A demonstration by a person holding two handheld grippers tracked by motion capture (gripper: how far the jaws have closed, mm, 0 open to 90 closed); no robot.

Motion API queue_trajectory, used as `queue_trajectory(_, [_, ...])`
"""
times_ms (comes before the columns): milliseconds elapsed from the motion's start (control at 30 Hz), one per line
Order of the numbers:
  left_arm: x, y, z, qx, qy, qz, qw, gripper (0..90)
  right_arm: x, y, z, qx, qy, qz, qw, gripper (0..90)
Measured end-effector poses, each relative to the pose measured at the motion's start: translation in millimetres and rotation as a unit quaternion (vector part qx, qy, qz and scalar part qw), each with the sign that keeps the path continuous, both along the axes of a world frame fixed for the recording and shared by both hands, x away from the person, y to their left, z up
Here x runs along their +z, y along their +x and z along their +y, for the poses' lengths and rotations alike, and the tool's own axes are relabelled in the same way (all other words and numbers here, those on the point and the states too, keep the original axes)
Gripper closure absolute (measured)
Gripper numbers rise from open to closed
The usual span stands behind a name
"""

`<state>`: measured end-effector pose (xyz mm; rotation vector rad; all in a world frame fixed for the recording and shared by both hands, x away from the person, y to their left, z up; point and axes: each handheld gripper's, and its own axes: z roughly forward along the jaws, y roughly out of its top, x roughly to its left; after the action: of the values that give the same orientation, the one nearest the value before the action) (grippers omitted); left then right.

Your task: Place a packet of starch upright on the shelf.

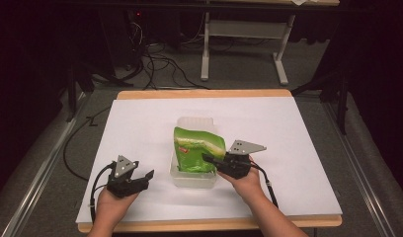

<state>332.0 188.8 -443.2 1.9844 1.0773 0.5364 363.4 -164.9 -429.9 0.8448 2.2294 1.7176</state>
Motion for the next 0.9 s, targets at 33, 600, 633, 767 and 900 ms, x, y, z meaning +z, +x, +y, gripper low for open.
queue_trajectory(33, [-0.1,0.0,-0.1,0.000,0.000,0.000,1.0000,35.1,0.9,0.2,0.3,0.000,0.000,0.000,1.0000,87.1])
queue_trajectory(600, [0.7,-0.4,1.1,0.000,-0.003,-0.002,1.0000,35.0,5.9,-1.9,0.0,-0.010,-0.011,-0.006,0.9999,55.2])
queue_trajectory(633, [0.8,-0.3,1.3,0.000,-0.003,-0.002,1.0000,35.1,6.5,-2.5,-0.3,-0.014,-0.013,-0.005,0.9998,51.9])
queue_trajectory(767, [1.0,-0.2,1.6,0.000,-0.005,-0.002,1.0000,35.0,8.3,-4.2,-1.3,-0.027,-0.022,-0.008,0.9994,39.9])
queue_trajectory(900, [1.1,-0.2,1.6,0.000,-0.005,-0.002,1.0000,35.0,11.7,-7.4,-2.7,-0.035,-0.022,-0.008,0.9991,32.4])
